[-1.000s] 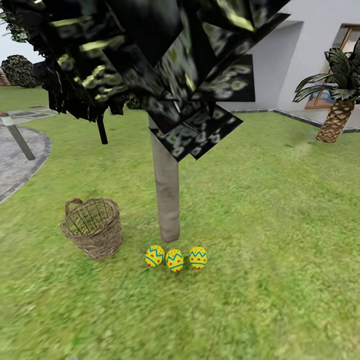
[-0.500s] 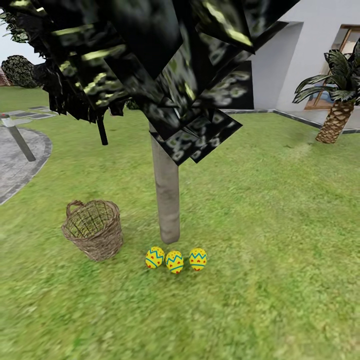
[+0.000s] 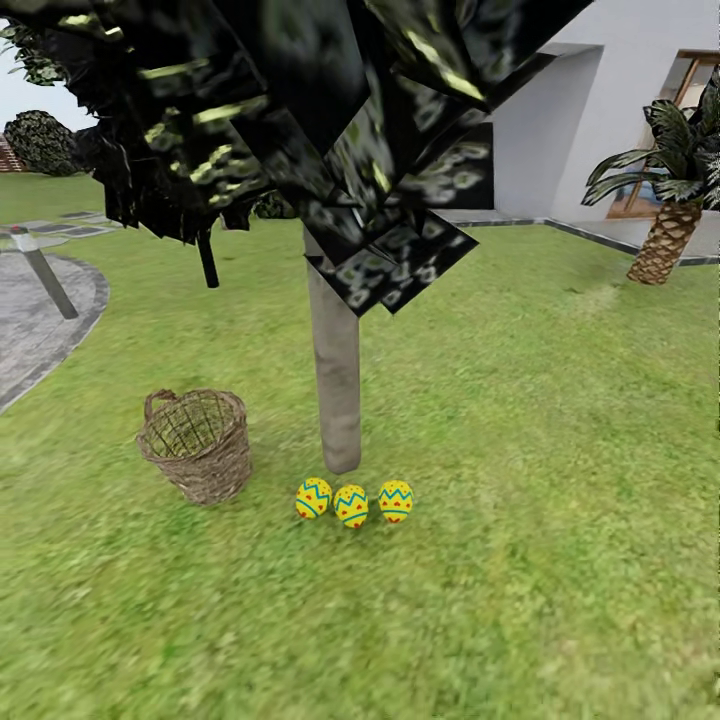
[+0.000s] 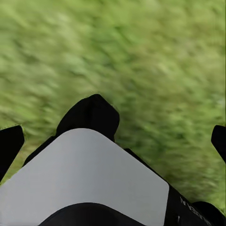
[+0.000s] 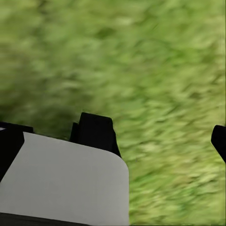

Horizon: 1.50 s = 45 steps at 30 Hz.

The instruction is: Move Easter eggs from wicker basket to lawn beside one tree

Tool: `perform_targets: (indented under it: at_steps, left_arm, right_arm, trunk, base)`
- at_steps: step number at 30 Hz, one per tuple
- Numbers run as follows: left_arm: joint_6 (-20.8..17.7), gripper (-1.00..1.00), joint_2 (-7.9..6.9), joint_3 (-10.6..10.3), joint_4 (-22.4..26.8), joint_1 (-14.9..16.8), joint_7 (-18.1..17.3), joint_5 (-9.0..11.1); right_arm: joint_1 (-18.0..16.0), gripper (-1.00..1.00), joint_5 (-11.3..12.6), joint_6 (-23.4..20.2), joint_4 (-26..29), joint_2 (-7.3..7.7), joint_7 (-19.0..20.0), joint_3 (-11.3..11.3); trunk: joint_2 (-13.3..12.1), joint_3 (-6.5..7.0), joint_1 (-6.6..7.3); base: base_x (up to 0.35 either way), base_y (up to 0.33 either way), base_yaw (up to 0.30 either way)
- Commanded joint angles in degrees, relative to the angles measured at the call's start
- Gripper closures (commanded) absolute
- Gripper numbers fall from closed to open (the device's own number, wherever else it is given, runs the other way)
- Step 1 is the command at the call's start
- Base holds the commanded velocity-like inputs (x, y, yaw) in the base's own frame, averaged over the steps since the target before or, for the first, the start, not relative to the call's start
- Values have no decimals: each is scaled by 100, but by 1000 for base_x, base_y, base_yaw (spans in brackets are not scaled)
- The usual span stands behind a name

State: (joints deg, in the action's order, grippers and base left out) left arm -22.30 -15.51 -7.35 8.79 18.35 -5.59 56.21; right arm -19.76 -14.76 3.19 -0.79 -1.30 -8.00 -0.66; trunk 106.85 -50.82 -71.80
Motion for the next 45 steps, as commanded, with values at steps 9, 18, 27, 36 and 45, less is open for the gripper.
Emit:
perform_targets:
  at_steps: [9,18,27,36,45]
  left_arm:
    - [-11,-100,15,-49,-9,2,-12,26]
    - [-11,-100,235,-55,-9,2,-12,-1466]
    - [431,-100,462,-49,-164,2,-12,-2863]
    - [1331,-100,466,-40,-454,2,-9,-2876]
    - [1342,-100,459,-47,-690,-4,-12,-2872]
  right_arm:
    - [-4,-100,-27,15,-9,-2,-26,-4]
    - [-5,-100,-27,19,-2,-20,-16,-3]
    - [-1,-100,-16,15,-6,-21,8,0]
    - [-1,-100,-19,15,-9,-12,9,-4]
    - [-1,-100,-15,15,-9,7,9,-4]
  trunk:
    - [2,-4,4]
    - [2,-4,4]
    - [2,-4,4]
    - [2,-4,4]
    - [2,-4,4]
  base:
    - [-149,0,0]
    - [-2,0,0]
    - [0,0,0]
    - [0,0,0]
    - [0,0,0]
